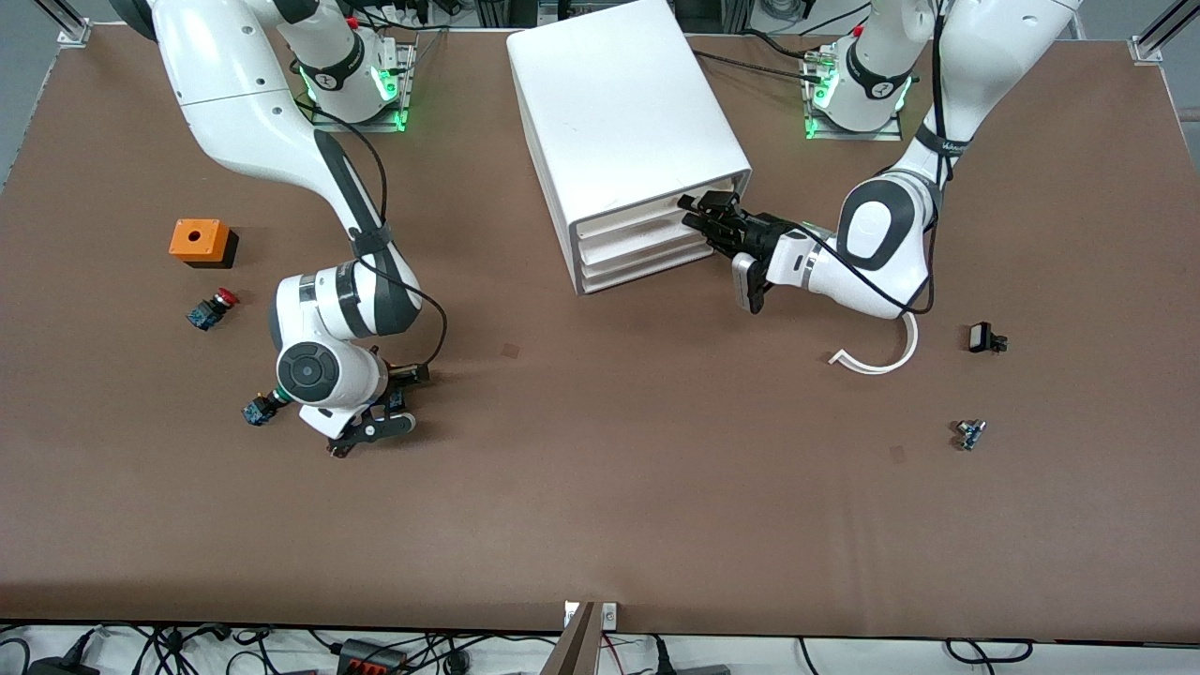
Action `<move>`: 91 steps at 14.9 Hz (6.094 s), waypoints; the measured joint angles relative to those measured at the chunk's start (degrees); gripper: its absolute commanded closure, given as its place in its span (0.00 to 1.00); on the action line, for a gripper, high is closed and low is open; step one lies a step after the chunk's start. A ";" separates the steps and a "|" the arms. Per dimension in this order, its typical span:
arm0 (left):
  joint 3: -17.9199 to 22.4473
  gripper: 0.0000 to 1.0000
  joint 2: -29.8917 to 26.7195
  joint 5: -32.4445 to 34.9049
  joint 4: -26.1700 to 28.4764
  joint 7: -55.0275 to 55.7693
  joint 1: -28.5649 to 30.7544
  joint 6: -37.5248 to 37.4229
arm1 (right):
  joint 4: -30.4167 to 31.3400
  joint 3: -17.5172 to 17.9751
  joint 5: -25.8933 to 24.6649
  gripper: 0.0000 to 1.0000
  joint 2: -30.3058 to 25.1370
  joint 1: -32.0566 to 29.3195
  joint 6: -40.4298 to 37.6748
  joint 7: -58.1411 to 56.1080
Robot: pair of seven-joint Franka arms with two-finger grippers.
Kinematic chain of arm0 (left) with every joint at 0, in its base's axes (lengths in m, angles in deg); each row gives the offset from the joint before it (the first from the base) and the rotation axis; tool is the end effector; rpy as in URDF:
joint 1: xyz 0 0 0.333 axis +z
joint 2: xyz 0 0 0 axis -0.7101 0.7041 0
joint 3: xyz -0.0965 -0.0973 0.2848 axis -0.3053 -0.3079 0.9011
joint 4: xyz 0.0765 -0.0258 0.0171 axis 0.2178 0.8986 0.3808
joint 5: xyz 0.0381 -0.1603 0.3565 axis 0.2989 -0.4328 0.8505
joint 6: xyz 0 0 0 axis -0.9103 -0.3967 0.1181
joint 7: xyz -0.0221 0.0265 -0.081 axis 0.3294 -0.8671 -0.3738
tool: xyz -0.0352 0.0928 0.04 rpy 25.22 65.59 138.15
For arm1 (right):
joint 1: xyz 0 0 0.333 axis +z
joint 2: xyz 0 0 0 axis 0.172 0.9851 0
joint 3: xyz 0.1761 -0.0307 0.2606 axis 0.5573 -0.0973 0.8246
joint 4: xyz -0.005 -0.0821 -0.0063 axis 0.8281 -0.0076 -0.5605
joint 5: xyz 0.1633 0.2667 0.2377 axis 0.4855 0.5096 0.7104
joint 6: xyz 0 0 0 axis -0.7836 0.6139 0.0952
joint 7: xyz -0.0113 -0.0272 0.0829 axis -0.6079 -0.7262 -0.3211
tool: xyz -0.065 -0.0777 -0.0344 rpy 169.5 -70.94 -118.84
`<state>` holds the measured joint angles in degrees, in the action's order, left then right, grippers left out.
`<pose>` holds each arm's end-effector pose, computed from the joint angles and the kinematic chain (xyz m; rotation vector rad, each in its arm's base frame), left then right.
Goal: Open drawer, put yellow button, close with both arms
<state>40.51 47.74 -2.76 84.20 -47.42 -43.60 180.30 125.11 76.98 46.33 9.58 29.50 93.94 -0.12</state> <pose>0.4736 -0.2492 0.2569 1.8035 -0.5609 -0.3894 0.6565 0.1769 0.1802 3.0304 0.3340 -0.3090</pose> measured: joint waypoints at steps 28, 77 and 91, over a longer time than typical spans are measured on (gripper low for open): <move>0.59 0.00 7.59 35.35 -33.31 35.88 9.85 -14.92 | -27.90 1.46 0.19 1.00 -9.36 13.75 -16.60 8.31; 11.81 0.00 -13.18 59.75 -27.55 64.36 0.30 -3.90 | -37.81 2.63 -0.57 0.00 -3.33 8.38 -28.38 24.02; -0.35 0.00 0.71 68.57 -24.26 106.80 -13.01 16.61 | -36.36 2.44 -0.87 0.00 -9.58 -15.41 -34.12 9.84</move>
<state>40.17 48.45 65.81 59.94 59.38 -56.61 196.91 88.75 79.42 45.45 0.00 14.09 59.82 9.73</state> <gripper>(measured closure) 0.000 0.000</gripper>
